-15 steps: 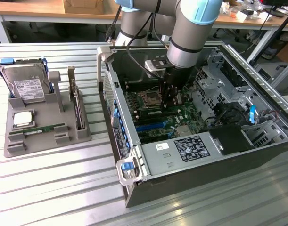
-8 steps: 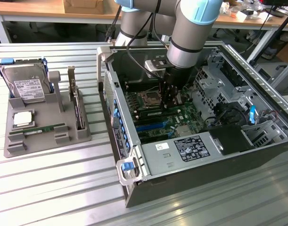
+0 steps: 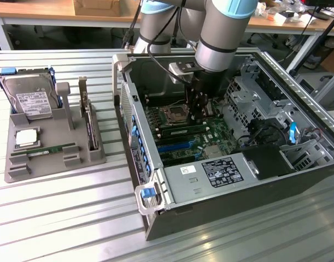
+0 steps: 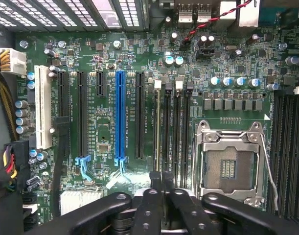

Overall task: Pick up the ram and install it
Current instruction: 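Insert the ram into the slot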

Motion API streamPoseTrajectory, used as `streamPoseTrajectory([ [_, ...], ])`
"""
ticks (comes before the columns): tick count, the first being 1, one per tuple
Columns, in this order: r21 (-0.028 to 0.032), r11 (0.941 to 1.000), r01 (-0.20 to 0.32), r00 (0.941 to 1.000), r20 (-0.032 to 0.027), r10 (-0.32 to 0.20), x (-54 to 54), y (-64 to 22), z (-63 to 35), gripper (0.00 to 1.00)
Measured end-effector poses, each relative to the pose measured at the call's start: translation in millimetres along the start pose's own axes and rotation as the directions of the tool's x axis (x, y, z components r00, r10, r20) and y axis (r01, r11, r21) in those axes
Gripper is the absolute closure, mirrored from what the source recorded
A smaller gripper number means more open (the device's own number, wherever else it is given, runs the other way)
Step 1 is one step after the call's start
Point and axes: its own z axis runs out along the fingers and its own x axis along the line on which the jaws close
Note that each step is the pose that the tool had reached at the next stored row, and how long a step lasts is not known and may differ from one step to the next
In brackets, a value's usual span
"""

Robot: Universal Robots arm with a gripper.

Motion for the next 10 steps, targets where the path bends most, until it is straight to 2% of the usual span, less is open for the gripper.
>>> streamPoseTrajectory([
  [1, -0.0010, 1.0000, 0.000, 1.0000, 0.0000, 0.000, 0.0, -3.6, 0.1, 0.89],
  [2, -0.0068, 1.0000, 0.000, 1.0000, -0.0001, 0.000, 0.1, -13.0, 0.6, 0.89],
  [3, -0.0159, 0.9999, 0.001, 1.0000, 0.0000, -0.001, 0.4, -27.2, 1.0, 0.89],
  [5, -0.0279, 0.9996, 0.001, 1.0000, 0.0000, -0.001, 0.5, -43.7, 1.6, 0.89],
  [6, -0.0367, 0.9993, 0.001, 1.0000, -0.0001, -0.001, 0.7, -56.6, 2.0, 0.89],
  [8, -0.0451, 0.9990, 0.002, 1.0000, 0.0000, -0.002, 0.9, -71.0, 2.3, 0.89],
  [10, -0.0540, 0.9985, 0.002, 1.0000, -0.0001, -0.002, 1.2, -89.8, 2.5, 0.89],
])
